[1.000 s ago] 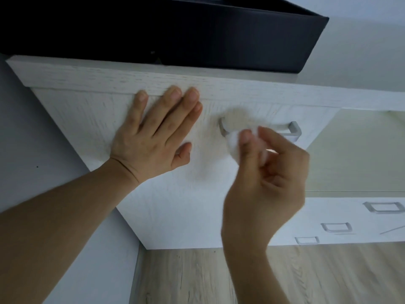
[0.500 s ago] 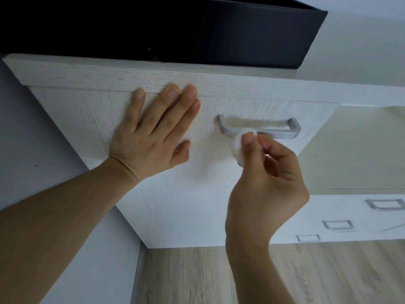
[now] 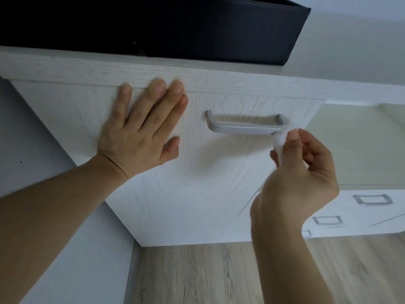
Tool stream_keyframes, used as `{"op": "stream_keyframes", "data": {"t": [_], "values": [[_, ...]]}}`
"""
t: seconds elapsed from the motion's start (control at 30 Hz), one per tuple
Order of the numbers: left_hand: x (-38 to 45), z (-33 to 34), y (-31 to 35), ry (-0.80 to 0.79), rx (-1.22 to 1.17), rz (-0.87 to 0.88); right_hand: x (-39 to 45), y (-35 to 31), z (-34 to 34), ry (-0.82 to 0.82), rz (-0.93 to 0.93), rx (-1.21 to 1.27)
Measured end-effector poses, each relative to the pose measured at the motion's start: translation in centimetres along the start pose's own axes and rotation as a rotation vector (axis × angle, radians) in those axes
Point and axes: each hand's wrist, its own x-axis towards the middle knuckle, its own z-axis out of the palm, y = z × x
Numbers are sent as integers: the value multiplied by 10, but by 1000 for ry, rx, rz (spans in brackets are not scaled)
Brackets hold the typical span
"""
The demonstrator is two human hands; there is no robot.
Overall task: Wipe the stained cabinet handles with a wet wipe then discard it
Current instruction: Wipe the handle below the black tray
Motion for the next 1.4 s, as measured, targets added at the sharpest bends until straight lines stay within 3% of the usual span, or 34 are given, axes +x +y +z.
{"op": "stream_keyframes", "data": {"t": [0.27,0.57,0.87,1.03,1.27,1.4], "values": [[-1,1,1,6,7,-1,0,-2,2,-133,-72,-186],[0,-4,-2,-32,-13,4,-10,-2,-13,-167,-97,-173],[9,-59,6,-349,-268,-99,6,-57,-15,-398,-56,-286],[41,-96,-13,-430,-388,-79,29,-113,7,-472,-3,-310],[140,-107,-70,-550,-516,-135,50,-188,54,-696,-208,-566],[202,-107,-108,-683,-460,-199,64,-224,78,-782,-342,-730]]}}
